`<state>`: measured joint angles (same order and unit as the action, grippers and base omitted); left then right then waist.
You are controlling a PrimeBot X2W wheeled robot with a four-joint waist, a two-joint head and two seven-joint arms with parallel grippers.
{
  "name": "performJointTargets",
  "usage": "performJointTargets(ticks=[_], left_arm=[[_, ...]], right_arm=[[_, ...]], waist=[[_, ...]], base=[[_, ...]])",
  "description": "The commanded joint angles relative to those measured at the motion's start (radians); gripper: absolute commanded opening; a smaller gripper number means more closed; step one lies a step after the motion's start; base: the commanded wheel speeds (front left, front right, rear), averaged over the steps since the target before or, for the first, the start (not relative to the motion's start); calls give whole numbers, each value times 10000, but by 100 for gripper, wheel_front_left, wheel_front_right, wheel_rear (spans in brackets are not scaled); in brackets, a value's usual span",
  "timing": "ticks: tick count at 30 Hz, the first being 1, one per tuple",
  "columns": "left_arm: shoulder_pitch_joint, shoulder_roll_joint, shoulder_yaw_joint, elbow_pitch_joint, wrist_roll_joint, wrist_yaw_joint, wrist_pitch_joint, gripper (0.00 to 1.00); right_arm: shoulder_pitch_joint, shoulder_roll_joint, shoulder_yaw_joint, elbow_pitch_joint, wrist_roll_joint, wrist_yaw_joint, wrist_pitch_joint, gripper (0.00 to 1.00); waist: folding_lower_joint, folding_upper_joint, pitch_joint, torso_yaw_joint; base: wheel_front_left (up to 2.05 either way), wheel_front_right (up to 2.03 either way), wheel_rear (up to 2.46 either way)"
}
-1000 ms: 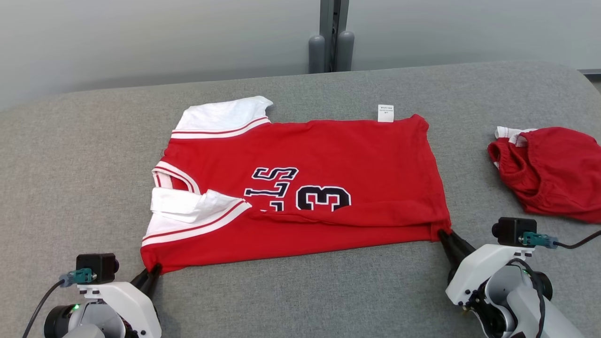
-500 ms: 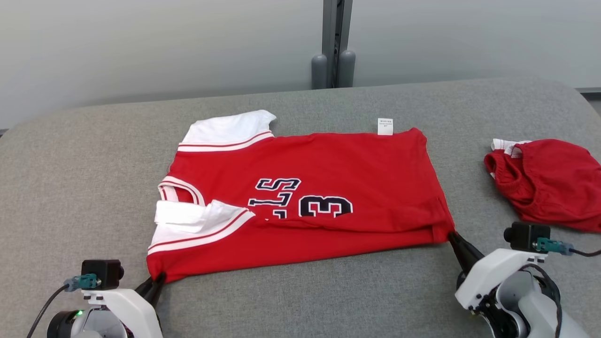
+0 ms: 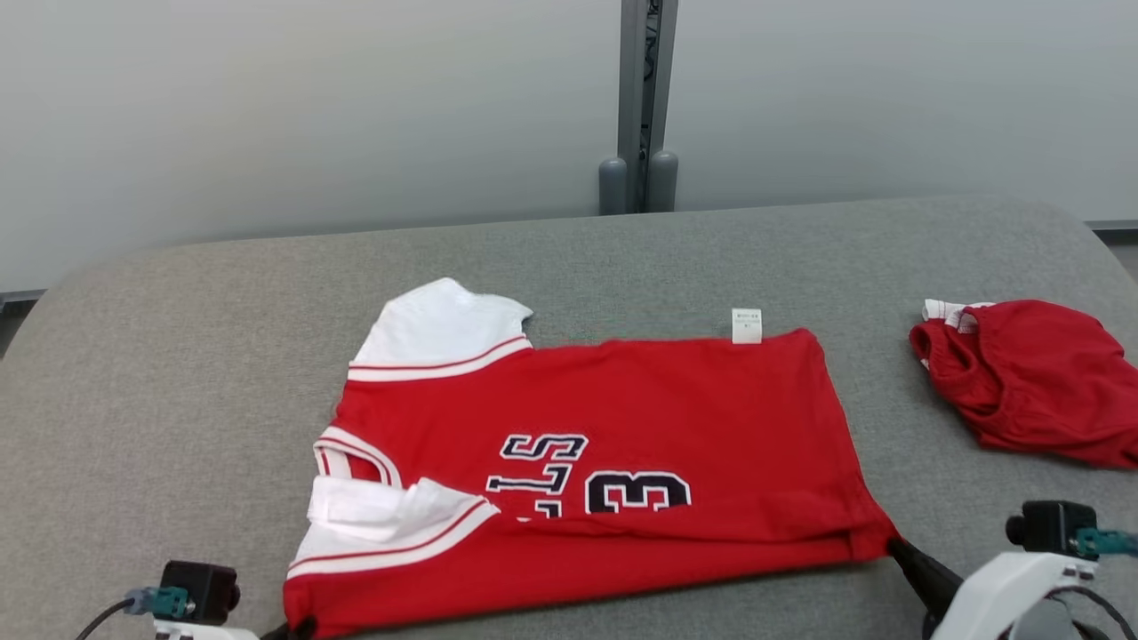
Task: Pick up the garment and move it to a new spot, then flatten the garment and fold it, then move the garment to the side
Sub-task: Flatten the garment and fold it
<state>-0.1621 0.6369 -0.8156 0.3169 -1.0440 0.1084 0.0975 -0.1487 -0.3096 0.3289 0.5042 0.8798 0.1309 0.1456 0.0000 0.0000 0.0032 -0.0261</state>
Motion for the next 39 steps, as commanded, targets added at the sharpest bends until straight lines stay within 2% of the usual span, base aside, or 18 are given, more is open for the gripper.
performJointTargets(ticks=[1, 7, 12, 13, 14, 15, 16, 24, 31, 35, 39], left_arm=[[270, 321, 4, -454, -38, 237, 168, 0], [960, 1153, -122, -2357, -236, 909, 939, 0], [1328, 1561, -191, -3256, -424, 1259, 1400, 0], [1358, 1600, -191, -3325, -460, 1328, 1460, 3], [1364, 1636, -184, -3360, -454, 1382, 1488, 50], [1396, 1666, -199, -3377, -465, 1441, 1564, 100], [1435, 1678, -230, -3397, -478, 1478, 1606, 100], [1204, 1892, 18, -3731, -247, 1676, 1314, 100], [520, 2035, 393, -3868, 293, 1828, 872, 100], [-518, 2015, 505, -3539, 570, 1418, 1067, 100], [-2167, 1693, 672, -2663, 566, 327, 1440, 100]], right_arm=[[360, -138, -237, -317, 158, -2, 252, 0], [1684, -232, -1060, -1613, 271, -1, 1323, 0], [2618, 77, -1829, -2571, -105, -1, 2485, 0], [2727, 171, -2004, -2767, -224, -1, 2693, 0], [2822, 287, -2180, -2939, -353, -1, 2884, 0], [2912, 415, -2339, -3107, -494, -1, 3060, 50], [3000, 561, -2510, -3256, -616, -1, 3225, 100], [3339, 1397, -3691, -4566, -1528, -1, 4130, 100], [2833, 1726, -4213, -5740, -1973, -1, 3848, 100], [2040, 1805, -4296, -5788, -2506, -1, 3506, 100], [412, 2015, -4206, -4889, -3157, -1, 3085, 100]], waist=[[0, 0, -76, 56], [0, 0, -179, 189], [0, 0, -179, 186], [0, 0, -178, 169], [0, 0, -182, 150], [0, 0, -191, 129], [0, 0, -198, 111], [0, 0, -200, 71], [0, 0, -106, 89], [0, 0, 145, 30], [0, 0, 883, -223]], base=[[0, 0, 0], [0, 0, 0], [0, 0, 0], [0, 0, 0], [0, 0, 0], [0, 0, 0], [0, 0, 0], [0, 0, 0], [0, 0, 0], [0, 0, 0], [0, 0, 0]])
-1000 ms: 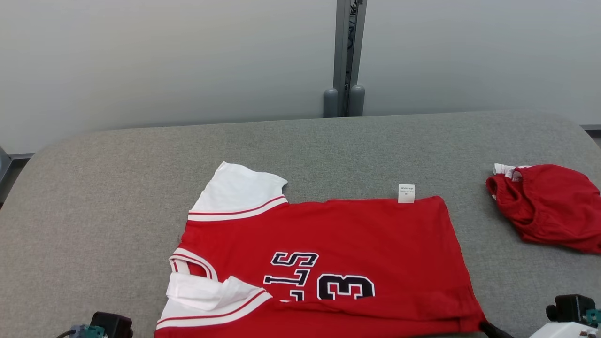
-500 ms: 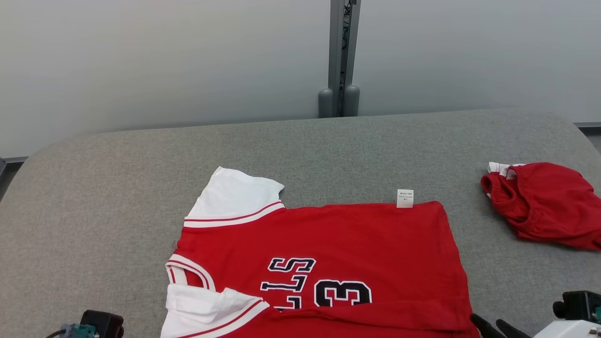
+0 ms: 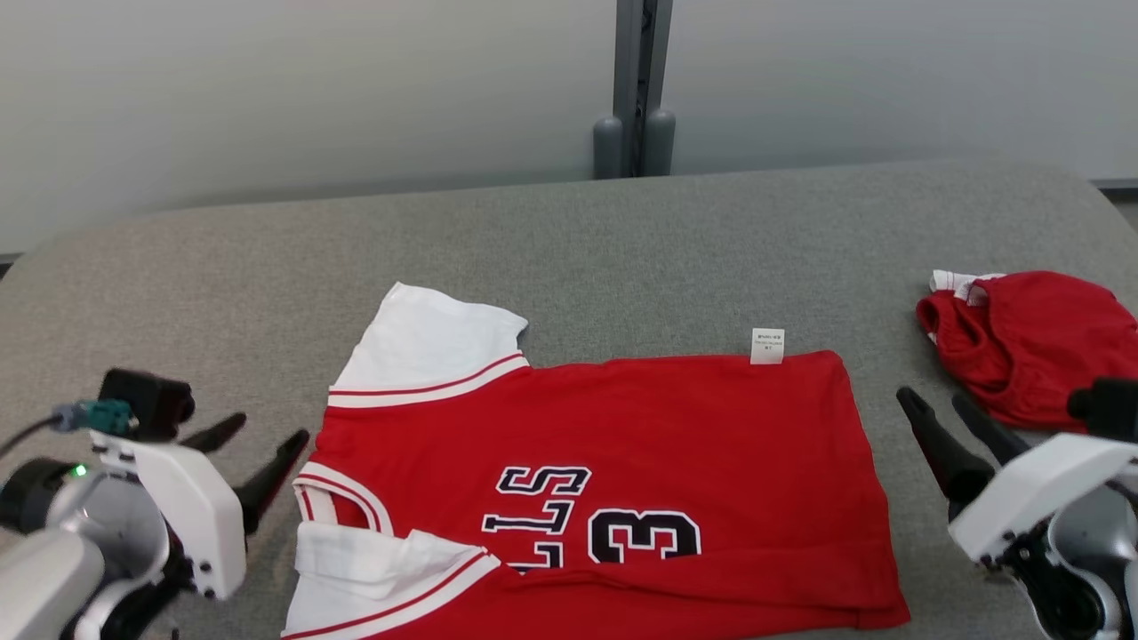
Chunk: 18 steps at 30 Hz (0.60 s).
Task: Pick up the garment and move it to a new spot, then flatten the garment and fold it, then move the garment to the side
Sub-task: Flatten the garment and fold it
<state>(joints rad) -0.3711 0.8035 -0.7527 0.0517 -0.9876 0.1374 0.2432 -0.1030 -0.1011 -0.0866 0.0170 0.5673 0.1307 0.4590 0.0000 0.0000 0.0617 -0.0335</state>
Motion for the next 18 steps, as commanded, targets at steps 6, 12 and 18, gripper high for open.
performJointTargets(ticks=[6, 12, 18], left_arm=[[-2275, -465, 141, 1569, 193, -1311, 343, 100], [-4115, -896, -67, 3068, 489, -2240, 854, 100], [-5459, -1067, -568, 4255, 716, -2612, 1456, 100]], right_arm=[[-1905, 114, 206, 1608, -807, 1, -549, 100], [-3427, 263, 476, 3126, -1382, 1, -957, 100], [-4703, 428, 846, 4415, -1537, 1, -1102, 100]], waist=[[0, 0, 1397, -426], [0, 0, 2332, -712], [0, 0, 3047, -1055]], base=[[0, 0, 0], [0, 0, 0], [0, 0, 0]])
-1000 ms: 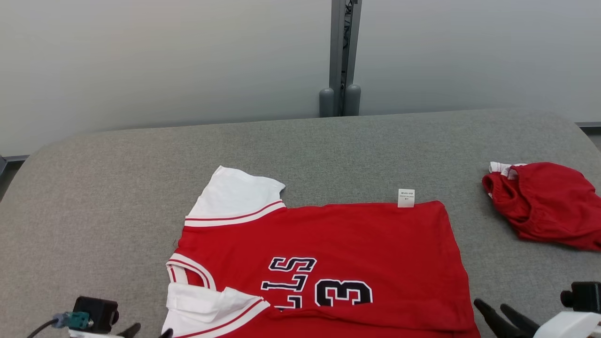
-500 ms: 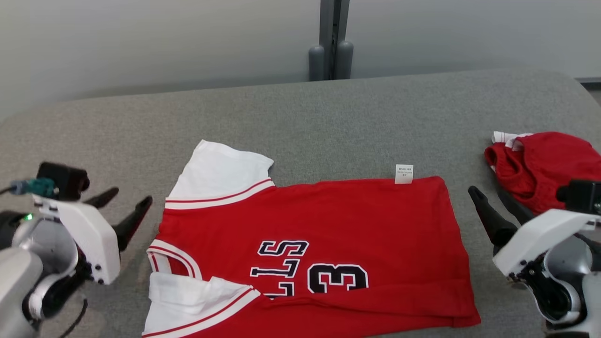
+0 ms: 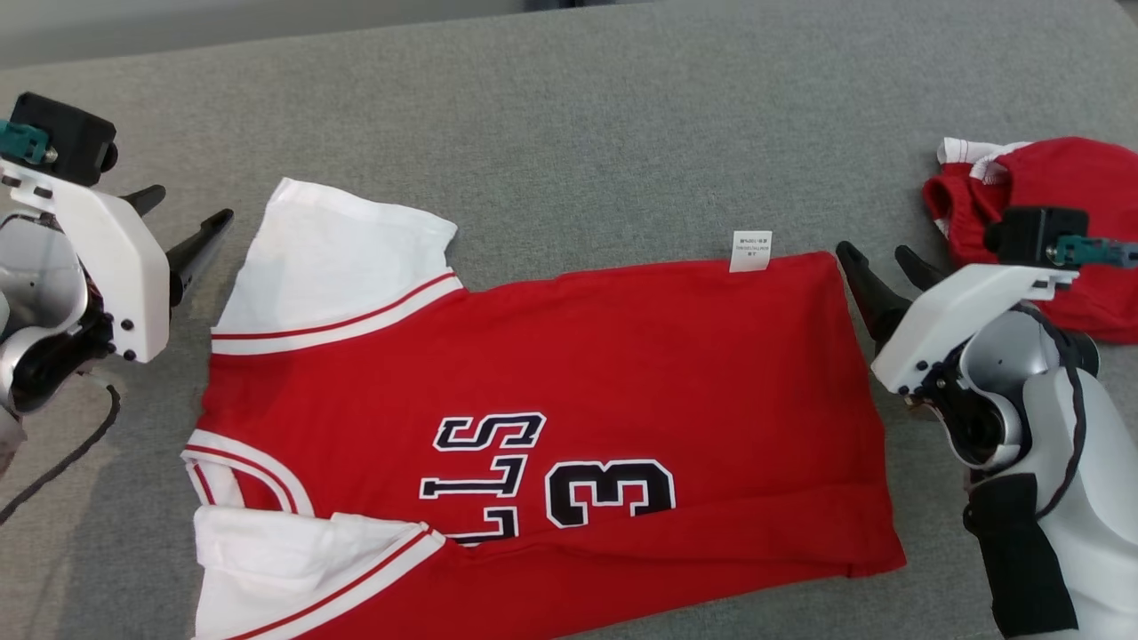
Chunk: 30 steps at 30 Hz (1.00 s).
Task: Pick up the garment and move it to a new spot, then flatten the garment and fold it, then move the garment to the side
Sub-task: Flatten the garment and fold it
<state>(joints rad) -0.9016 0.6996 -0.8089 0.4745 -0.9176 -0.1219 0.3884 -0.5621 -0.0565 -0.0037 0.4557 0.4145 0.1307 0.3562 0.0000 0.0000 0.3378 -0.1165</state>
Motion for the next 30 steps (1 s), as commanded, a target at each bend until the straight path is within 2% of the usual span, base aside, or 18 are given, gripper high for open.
performJointTargets(ticks=[1, 5, 11, 16, 19, 24, 25, 27, 28, 30], left_arm=[[-328, -31, -101, 179, 16, -60, 103, 100], [-779, -89, -444, 536, -483, -83, 579, 100], [-1300, 360, -1209, 326, -1292, -86, 1174, 100], [-1660, 649, -1522, 444, -1604, -88, 1085, 100], [-1833, 624, -1711, 640, -1862, -89, 964, 100], [-2146, 739, -2070, 927, -2130, -90, 719, 100], [-2186, 761, -2140, 972, -2185, -90, 653, 100], [-2295, 800, -2279, 1036, -2323, -90, 547, 100], [-2332, 823, -2364, 1066, -2399, -90, 534, 100], [-2373, 865, -2543, 1092, -2521, -90, 567, 100]], right_arm=[[-279, 2, 93, 193, 35, 1, -75, 100], [-842, 32, 562, 810, 286, 1, 107, 100], [-1292, 41, 1590, 1152, 1213, 1, 138, 100], [-1454, 63, 2268, 1252, 1644, 1, 106, 100], [-1586, 67, 2670, 1357, 1850, 1, 32, 100], [-1784, 87, 3177, 1484, 2143, 1, -178, 90], [-1827, 88, 3281, 1515, 2204, 1, -219, 87], [-1880, 92, 3447, 1559, 2326, 3, -331, 70], [-1897, 96, 3535, 1587, 2379, 3, -394, 51], [-1957, 99, 3705, 1661, 2492, 3, -467, 25]], waist=[[0, 0, 392, -273], [0, 0, 730, -449], [0, 0, 1104, -658], [0, 0, 1291, -803], [0, 0, 1422, -906], [0, 0, 1594, -1078], [0, 0, 1615, -1113], [0, 0, 1677, -1177], [0, 0, 1698, -1198], [0, 0, 1742, -1236]], base=[[0, 0, 0], [0, 0, 0], [0, 0, 0], [0, 0, 0], [0, 0, 0], [0, 0, 0], [0, 0, 0], [0, 0, 0], [0, 0, 0], [0, 0, 0]])
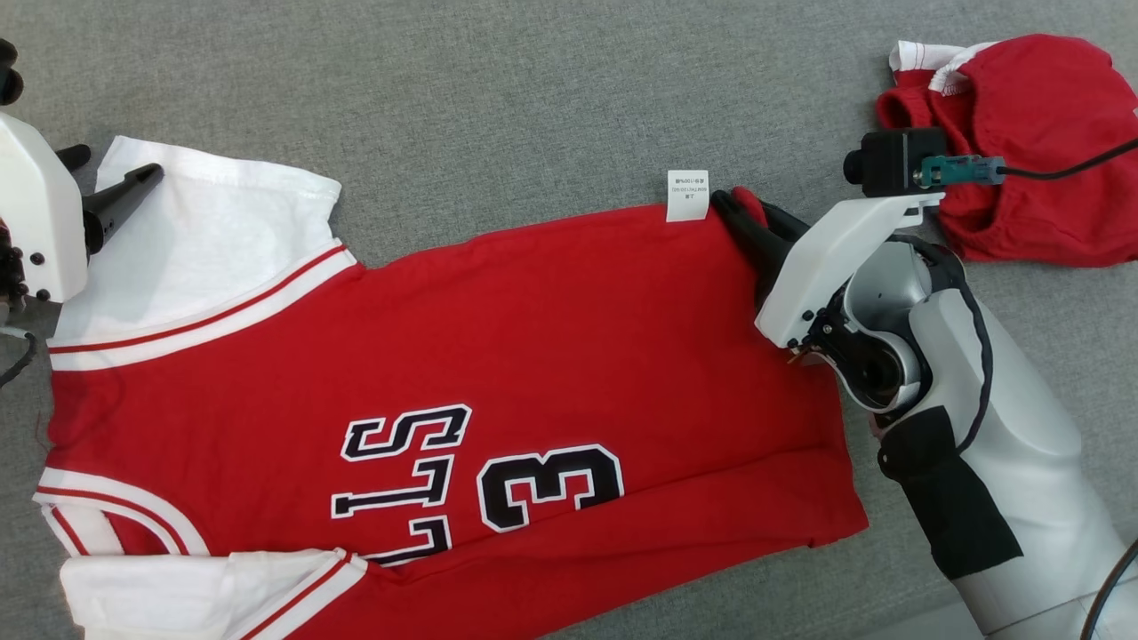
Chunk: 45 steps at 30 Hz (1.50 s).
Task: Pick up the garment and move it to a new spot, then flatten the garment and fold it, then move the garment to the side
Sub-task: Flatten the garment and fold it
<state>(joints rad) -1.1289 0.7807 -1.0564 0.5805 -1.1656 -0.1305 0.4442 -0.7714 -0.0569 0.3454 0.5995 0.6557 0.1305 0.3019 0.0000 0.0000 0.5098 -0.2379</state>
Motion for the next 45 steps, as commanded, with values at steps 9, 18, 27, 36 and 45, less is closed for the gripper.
performJointTargets(ticks=[9, 18, 27, 36, 45], left_arm=[[-379, 98, -670, -149, -585, -3, -420, 0], [-316, 179, -1142, -441, -1261, -3, -862, 0], [109, 74, -1513, -741, -1987, -3, -858, 0], [691, 166, -1891, -1763, -3141, -3, 504, 0], [1445, 486, -2104, -3096, -4243, -4, 2853, 0]], right_arm=[[-6, 53, 350, 492, 328, 3, -618, 0], [229, -37, 10, 916, 88, 3, -1476, 0], [587, -324, -516, 1511, -41, 3, -1900, 0], [949, -806, -239, 1756, 322, 3, -965, 0], [1312, -1488, 363, 1664, 721, 3, 527, 0]], waist=[[0, 0, -244, 5], [0, 0, -1137, 453], [0, 0, -2094, 1005], [0, 0, -3160, 1368], [0, 0, -4027, 1656]], base=[[0, 0, 0], [0, 0, 0], [0, 0, 0], [0, 0, 0], [0, 0, 0]])
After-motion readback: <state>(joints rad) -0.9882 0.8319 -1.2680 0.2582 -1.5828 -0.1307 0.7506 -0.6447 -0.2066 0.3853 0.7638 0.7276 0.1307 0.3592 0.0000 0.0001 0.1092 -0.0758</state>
